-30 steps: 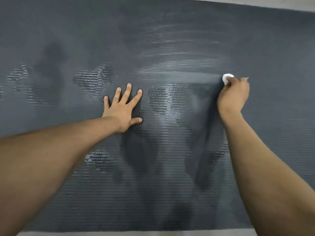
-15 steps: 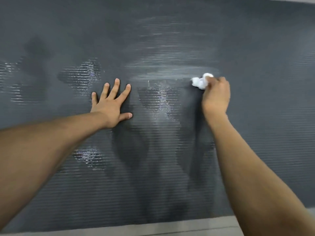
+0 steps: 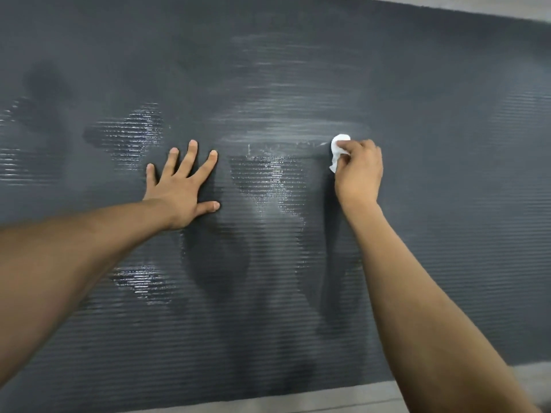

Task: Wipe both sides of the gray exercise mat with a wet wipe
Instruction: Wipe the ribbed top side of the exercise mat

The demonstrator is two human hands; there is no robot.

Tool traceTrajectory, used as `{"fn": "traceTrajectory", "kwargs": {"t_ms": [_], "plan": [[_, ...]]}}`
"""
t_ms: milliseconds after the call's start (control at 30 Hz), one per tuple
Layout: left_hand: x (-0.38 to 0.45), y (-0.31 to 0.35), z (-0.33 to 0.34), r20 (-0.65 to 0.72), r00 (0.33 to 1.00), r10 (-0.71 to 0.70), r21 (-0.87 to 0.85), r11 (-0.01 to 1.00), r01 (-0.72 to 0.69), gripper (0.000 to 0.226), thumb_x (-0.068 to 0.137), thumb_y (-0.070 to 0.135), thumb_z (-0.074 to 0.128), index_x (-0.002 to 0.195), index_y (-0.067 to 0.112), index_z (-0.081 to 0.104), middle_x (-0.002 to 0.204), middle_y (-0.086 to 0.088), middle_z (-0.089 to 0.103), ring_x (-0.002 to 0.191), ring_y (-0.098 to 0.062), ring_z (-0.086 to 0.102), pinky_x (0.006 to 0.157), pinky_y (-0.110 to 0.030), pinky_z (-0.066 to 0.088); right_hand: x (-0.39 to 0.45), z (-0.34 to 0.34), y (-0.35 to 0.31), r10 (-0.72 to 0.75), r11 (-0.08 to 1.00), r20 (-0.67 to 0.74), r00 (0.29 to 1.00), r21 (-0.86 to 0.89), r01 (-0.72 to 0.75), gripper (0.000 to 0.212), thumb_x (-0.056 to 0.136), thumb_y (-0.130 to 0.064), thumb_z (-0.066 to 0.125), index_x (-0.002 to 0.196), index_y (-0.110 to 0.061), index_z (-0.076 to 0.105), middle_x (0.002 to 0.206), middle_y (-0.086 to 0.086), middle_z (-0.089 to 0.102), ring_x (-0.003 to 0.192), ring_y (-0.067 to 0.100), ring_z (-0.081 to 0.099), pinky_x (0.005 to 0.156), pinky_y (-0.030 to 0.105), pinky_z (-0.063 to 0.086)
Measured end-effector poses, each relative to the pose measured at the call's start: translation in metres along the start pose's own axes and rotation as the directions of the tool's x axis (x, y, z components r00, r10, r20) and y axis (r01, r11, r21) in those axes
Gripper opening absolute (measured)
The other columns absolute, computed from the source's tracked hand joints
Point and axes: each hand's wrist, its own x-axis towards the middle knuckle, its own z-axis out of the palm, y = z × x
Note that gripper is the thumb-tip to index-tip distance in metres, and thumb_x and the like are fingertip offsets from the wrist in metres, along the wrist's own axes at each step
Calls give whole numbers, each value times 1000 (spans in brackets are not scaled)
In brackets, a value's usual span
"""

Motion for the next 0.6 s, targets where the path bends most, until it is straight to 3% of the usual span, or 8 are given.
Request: {"fn": "traceTrajectory", "kwargs": {"t_ms": [100,167,200,333,400,500,600], "plan": [[0,0,0,7,1000,-3,17,1000,3,98,93,69,49,154,46,-24,165,4,-33,156,-31,-16,121,-66,7,31,-15,5,-147,989,-74,986,-21,146,33,85,-4,48,107,-11,72,105,13,64,96,35,52,81,37,44],[0,-1,0,7,1000,-4,23,1000,4,98,93,69,49,154,46,-24,165,4,-33,156,-31,-16,121,-66,8,61,-19,21,-74,997,-225,972,4,77,33,84,-4,47,104,-11,72,106,11,66,97,35,54,81,33,44],[0,-1,0,7,1000,-4,26,1000,4,98,93,69,49,154,46,-24,165,4,-33,156,-32,-16,121,-66,8,70,-17,27,-8,1000,-234,972,17,12,33,85,-3,45,104,-11,71,108,10,65,100,34,54,82,31,43],[1,0,0,10,1000,-6,18,1000,5,99,93,69,49,154,46,-25,164,4,-34,156,-32,-17,122,-66,7,70,9,23,138,990,-135,981,47,-132,37,87,-3,39,106,-15,69,112,9,61,104,30,51,83,22,36],[0,-1,0,18,1000,-7,12,1000,7,99,93,69,50,154,47,-25,164,4,-34,155,-31,-18,122,-66,5,66,16,6,185,981,-132,974,90,-174,38,85,-2,42,106,-16,70,108,9,62,101,29,53,85,28,42],[-1,0,0,19,1000,-9,10,1000,9,99,92,68,51,154,47,-24,164,5,-34,155,-31,-18,122,-66,4,35,40,-50,-25,992,-87,996,125,35,29,75,3,53,92,-11,73,89,16,66,85,37,58,81,37,39],[0,0,-2,21,1000,-15,7,1000,15,100,92,67,54,155,46,-20,164,6,-33,156,-30,-17,122,-66,5,-37,69,-120,-295,934,35,955,222,280,22,72,3,59,86,-10,71,83,13,65,80,35,55,77,39,37]]}}
